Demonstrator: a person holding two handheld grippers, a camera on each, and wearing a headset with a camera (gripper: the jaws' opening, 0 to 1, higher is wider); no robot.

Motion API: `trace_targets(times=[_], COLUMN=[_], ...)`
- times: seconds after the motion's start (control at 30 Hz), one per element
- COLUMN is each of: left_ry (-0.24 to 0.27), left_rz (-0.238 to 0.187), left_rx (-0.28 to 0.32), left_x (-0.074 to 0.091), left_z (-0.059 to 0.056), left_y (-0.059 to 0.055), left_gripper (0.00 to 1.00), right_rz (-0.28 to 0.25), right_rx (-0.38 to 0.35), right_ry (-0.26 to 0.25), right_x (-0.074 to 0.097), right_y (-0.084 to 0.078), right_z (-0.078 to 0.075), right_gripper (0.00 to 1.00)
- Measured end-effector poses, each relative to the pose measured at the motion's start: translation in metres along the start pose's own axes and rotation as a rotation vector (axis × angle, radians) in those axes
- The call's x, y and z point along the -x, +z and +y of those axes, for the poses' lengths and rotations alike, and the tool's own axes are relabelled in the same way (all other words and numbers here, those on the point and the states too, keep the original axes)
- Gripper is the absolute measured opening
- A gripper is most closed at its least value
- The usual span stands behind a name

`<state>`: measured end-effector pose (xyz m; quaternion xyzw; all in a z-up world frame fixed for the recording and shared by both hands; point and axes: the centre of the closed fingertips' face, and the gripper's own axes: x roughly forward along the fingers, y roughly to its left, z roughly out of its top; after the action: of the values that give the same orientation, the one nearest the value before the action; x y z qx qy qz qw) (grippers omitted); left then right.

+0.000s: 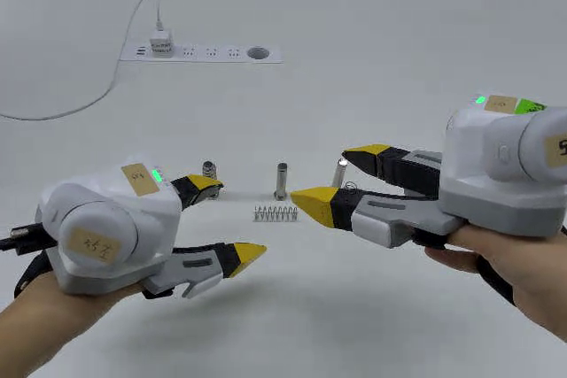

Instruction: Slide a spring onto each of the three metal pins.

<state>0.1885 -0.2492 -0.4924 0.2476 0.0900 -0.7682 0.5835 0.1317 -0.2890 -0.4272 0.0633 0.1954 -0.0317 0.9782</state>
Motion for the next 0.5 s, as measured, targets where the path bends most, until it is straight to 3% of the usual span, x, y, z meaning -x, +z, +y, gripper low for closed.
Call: trace_targets(times=[0.5], left_ry=[-0.057], left_rz=[0.052], left_rx=[-0.021], left_x=[-0.033], left_z=[0.003], left_y=[-0.015], left_gripper=[0.36], right_rz=[0.010], right_rx=[-0.040], right_ry=[-0.033], right_x=[0.018], right_y=[-0.018], right_z=[-0.011], right_gripper=[0.52])
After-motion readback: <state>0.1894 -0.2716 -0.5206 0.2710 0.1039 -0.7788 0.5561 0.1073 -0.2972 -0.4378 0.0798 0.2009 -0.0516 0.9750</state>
